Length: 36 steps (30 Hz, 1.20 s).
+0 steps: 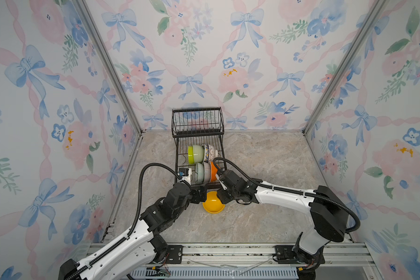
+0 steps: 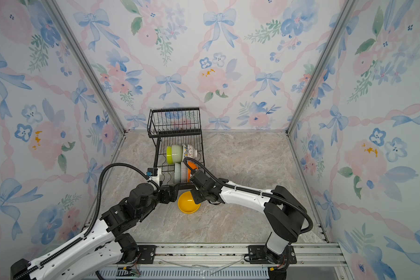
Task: Load bowls into a dish rack
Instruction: Place the bowl at the center of the table, then pick up the bowl from the center of the table.
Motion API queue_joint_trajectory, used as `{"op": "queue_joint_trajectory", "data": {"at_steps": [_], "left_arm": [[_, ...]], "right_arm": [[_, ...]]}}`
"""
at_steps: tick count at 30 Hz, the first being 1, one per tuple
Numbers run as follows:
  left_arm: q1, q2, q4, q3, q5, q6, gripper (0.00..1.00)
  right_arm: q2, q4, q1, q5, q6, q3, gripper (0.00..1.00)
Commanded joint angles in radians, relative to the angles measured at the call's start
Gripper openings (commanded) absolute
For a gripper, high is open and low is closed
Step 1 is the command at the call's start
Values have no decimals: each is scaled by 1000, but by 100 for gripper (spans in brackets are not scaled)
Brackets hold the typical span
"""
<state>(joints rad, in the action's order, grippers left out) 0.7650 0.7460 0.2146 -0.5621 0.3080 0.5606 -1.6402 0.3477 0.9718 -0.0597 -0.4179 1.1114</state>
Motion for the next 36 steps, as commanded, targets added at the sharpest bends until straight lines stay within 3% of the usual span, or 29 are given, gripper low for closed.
{"op": "queue_joint_trajectory", "data": {"at_steps": [1,9,15,26,36], "left_arm": [[-6,20,9,-34,-27,-21,98],[9,105,8,-77,-70,-42,97],[69,178,8,-106,-62,-56,96],[155,360,6,-155,-79,-72,94],[228,545,-17,-207,-122,-81,86]], "right_arm": [[76,22,10,-2,8,33,60],[222,22,0,-27,30,-24,82],[335,9,-26,-15,31,-137,99],[604,-98,-46,25,8,-426,96],[698,-150,-53,60,-65,-560,96]]}}
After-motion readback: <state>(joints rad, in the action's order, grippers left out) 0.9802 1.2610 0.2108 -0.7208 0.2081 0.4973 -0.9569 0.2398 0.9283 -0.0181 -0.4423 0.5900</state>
